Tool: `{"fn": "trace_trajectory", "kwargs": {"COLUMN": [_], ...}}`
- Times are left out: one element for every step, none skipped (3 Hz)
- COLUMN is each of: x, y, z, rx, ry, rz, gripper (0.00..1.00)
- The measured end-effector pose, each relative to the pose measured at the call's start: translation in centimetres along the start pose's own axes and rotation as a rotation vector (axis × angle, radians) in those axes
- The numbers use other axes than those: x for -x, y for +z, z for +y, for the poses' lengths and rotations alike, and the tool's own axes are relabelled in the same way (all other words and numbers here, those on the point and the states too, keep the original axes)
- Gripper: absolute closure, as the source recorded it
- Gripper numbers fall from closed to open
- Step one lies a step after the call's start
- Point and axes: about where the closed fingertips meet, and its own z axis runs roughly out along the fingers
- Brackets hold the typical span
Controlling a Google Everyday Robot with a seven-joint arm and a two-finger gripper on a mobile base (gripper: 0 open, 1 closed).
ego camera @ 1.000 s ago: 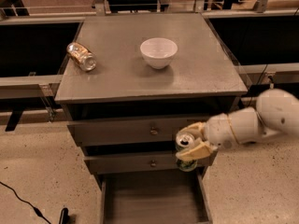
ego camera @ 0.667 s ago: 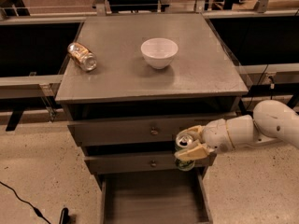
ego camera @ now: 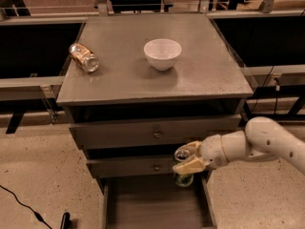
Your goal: Place green can into bottom drawer
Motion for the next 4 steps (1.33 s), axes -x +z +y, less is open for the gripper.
{"fn": "trace_trajectory", "kwargs": {"x": [-6.3, -10.1, -11.6, -11.2], "y": [6.6, 13.0, 14.8, 14.9], "z": [1.5, 3.7, 4.6, 4.7], "rx": [0.032, 0.103, 0.133, 0.148], "ry": [0.148, 0.115, 0.136, 0.125], "rz": [-0.102, -0.191, -0.217, -0.23], "gripper": [1.0, 1.0, 1.0, 1.0]}}
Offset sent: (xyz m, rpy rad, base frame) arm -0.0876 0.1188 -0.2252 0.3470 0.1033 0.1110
